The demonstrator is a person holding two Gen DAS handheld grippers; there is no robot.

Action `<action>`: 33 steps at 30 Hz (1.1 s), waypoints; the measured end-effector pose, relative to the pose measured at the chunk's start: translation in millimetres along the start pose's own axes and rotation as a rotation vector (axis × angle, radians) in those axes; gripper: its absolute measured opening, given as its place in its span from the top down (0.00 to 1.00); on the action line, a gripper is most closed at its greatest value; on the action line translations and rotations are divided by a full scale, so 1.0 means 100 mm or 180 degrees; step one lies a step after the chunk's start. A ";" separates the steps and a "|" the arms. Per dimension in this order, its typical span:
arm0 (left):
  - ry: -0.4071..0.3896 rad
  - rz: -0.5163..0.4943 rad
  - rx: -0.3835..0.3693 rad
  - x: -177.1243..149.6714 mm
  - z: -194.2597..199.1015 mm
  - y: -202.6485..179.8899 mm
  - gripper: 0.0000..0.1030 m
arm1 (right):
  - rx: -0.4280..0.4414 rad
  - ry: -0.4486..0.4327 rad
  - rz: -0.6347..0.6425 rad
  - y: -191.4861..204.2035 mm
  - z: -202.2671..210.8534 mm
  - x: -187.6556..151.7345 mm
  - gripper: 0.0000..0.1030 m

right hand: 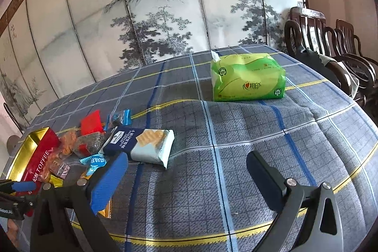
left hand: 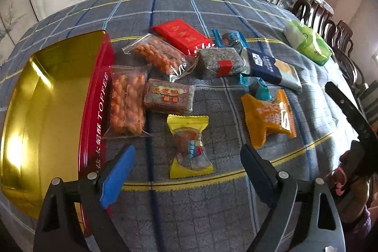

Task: Organize snacks
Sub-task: 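Move both tools toward the snacks beside the TOFFEE tin, then grasp the yellow-wrapped cake with the left gripper while the right gripper grasps the orange chip bag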

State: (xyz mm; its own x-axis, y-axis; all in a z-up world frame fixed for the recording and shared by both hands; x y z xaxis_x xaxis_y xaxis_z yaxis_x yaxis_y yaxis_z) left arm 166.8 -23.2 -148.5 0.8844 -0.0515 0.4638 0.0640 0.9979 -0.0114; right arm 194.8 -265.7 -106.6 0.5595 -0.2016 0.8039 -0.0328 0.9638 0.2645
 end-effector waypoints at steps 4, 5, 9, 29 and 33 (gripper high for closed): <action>0.0066 -0.0050 0.0105 0.00 -0.07 0.03 0.15 | 0.0011 0.0000 -0.0009 0.00 0.00 0.00 0.00; 0.0087 -0.0076 0.0116 0.00 -0.09 0.02 0.15 | 0.0013 0.0000 -0.0011 0.00 0.00 0.00 0.00; 0.0180 -0.0151 0.0142 -0.01 -0.16 0.00 0.17 | 0.0021 -0.0003 -0.0019 -0.01 0.00 0.00 0.00; 0.0018 -0.0237 0.0141 -0.06 0.05 -0.15 0.80 | 0.0023 0.0050 -0.0087 0.00 -0.05 -0.05 0.00; -0.0137 -0.0284 0.0171 -0.05 0.28 -0.21 0.80 | 0.0027 0.0061 -0.0100 -0.01 -0.05 -0.06 0.00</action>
State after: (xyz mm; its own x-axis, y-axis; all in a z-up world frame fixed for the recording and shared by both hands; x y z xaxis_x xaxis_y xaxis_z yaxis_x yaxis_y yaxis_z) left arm 148.1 -42.4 -126.4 0.8557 -0.1395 0.4984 0.1157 0.9902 0.0787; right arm 195.4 -265.0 -113.8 0.5763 -0.2284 0.7847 -0.0218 0.9555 0.2941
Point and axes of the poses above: each gripper's, at about its wrist camera, not at the fingertips, and z roughly against the way its jaws point, y to its left, x to its top, the point moved 10 cm from there along -z, roughly the way its jaws point, and after that the axes turned 6 degrees about x, right-handed, at the moved point
